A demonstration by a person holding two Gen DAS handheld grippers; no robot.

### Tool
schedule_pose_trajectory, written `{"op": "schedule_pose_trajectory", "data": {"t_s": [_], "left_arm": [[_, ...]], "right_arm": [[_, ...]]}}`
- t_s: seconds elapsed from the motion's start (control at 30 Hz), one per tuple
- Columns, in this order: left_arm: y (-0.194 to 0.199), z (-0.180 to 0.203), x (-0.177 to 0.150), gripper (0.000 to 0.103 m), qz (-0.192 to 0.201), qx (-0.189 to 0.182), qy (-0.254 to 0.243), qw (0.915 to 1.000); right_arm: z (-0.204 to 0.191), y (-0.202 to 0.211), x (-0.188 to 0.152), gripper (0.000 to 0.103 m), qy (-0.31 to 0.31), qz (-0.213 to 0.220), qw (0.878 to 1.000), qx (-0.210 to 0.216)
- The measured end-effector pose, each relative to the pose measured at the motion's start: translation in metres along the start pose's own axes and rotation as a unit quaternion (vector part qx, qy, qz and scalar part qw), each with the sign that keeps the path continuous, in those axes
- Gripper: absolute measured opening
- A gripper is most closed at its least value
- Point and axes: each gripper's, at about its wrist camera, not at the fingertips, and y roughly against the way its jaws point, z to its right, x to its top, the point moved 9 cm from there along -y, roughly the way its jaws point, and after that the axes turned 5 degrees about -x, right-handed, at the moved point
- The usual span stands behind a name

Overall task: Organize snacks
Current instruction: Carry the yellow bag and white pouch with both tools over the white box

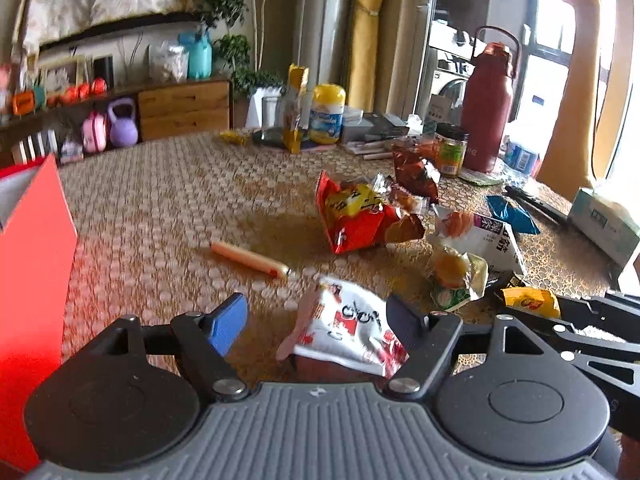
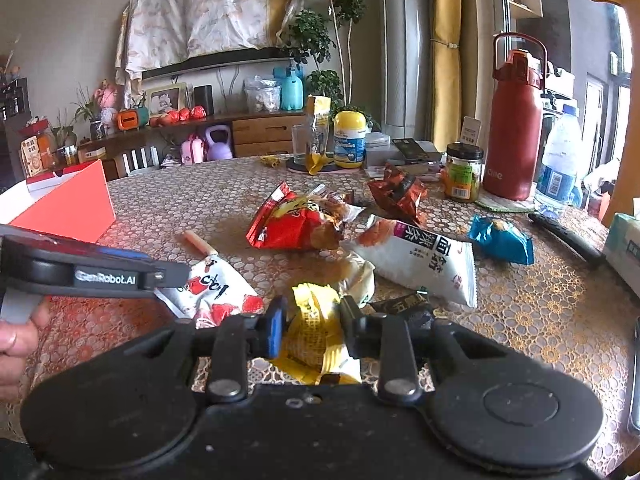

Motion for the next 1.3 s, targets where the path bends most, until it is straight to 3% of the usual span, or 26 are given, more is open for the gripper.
{"op": "schedule_pose_trajectory", "data": {"t_s": [0.43,0.53,0.73,0.97,1.3], "left_arm": [[-0.050,0.022,-0.015,0.079,-0.073,0.015,-0.017,0.9971],[-0.054,0.024,-0.018,0.086,-0.073,0.017,-0.026,0.9969],[-0.067,0.024,-0.020,0.085,-0.083,0.004,-0.036,0.9959],[-0.051,0.020,-0.019,0.078,-0.076,0.000,-0.018,0.9969],[0.012,0.002,0.014,0.073,-0.013,0.001,0.002,0.9999]], "right_arm": [[0.012,0.012,0.009,0.028,-0.022,0.013,1.000,0.000],[0.015,0.014,0.011,0.028,-0.025,0.017,1.000,0.001],[0.016,0.013,0.012,0.028,-0.032,0.017,0.999,0.004],[0.020,0.015,0.013,0.028,-0.035,0.020,0.999,0.000],[0.004,0.025,0.021,0.028,-0.018,0.032,0.999,0.011]]}}
